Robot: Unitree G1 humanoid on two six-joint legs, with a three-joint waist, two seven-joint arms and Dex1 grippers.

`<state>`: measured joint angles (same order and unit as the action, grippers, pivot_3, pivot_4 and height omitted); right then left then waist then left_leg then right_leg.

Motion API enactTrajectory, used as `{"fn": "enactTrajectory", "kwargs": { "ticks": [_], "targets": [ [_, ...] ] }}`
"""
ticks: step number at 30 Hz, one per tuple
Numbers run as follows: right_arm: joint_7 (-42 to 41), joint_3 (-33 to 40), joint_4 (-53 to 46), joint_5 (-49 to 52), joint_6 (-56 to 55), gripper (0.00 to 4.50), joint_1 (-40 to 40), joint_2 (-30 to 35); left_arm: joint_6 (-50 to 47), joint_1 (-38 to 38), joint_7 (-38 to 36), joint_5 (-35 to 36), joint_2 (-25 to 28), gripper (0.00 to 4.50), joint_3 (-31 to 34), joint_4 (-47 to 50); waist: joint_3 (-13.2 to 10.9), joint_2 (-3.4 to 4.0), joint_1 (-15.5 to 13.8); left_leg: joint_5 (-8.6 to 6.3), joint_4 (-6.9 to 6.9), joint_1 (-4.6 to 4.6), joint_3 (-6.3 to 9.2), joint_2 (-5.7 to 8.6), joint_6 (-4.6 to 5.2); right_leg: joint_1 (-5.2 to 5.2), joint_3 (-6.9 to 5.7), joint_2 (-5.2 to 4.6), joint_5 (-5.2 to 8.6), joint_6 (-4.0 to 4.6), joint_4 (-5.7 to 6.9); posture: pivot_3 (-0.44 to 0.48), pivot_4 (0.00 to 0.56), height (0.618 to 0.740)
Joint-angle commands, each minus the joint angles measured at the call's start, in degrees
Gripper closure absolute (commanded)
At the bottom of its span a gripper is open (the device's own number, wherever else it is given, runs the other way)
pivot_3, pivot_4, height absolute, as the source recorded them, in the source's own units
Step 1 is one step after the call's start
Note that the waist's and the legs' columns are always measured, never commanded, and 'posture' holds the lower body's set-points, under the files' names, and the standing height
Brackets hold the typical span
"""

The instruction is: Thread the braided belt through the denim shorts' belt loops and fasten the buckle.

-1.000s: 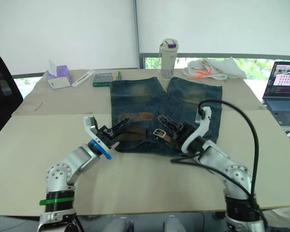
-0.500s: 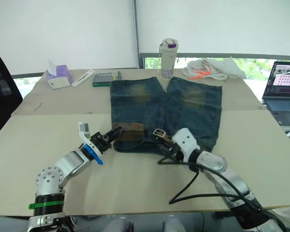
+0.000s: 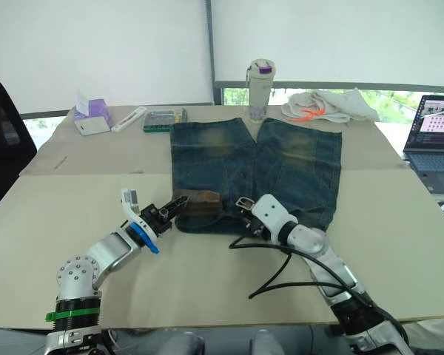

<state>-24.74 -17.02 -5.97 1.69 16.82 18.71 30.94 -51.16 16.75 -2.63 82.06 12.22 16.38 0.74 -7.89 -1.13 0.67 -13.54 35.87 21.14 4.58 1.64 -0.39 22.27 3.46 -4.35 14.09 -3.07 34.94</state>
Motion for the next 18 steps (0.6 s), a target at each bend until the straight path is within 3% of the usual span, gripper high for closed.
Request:
{"fn": "enactTrajectory", "kwargs": {
  "ticks": [1,2,5,11,18],
  "targets": [
    [1.5,1.8,-0.3,-4.1,-0.5,1.57,0.9,0.4,0.3,-0.1,-0.2,-0.2,-0.1,4.5,0.7,2.4,0.0,0.0,0.0,0.0,0.0,0.0,0.0,0.0,0.0,0.0,0.0,0.01,0.0,0.0,0.01,0.0,0.15,0.74],
    [1.7,2.0,-0.4,-4.9,-0.3,1.57,0.8,0.3,0.3,-0.2,-0.2,-0.2,-0.1,4.5,0.6,2.5,0.0,0.0,0.0,0.0,0.0,0.0,0.0,-0.01,0.0,0.01,0.0,0.01,0.0,0.0,0.01,0.0,0.15,0.74],
    [1.3,2.3,-0.7,-6.0,0.2,2.37,0.6,0.0,0.3,-0.2,-0.2,-0.4,-0.2,4.5,0.5,2.6,0.0,0.0,0.0,0.0,0.0,-0.01,-0.01,-0.01,0.0,0.0,0.0,0.01,0.0,0.0,0.02,0.0,0.15,0.74],
    [1.2,3.7,-2.2,-5.0,2.2,4.42,-1.1,-2.1,0.1,0.1,0.1,-0.5,-0.8,4.5,0.5,2.6,0.0,-0.01,0.0,0.0,0.0,-0.01,0.0,0.0,0.0,-0.01,0.0,0.0,0.0,0.0,0.02,0.0,0.15,0.74],
    [3.0,6.1,-2.8,-5.6,0.9,4.47,-3.2,-3.7,0.0,2.0,2.0,-0.2,-3.1,4.5,-0.6,2.6,0.0,-0.01,-0.2,0.0,0.02,-0.02,0.0,0.02,0.0,-0.04,0.0,-0.01,0.0,0.0,0.03,0.0,0.15,0.74]
  ]
}}
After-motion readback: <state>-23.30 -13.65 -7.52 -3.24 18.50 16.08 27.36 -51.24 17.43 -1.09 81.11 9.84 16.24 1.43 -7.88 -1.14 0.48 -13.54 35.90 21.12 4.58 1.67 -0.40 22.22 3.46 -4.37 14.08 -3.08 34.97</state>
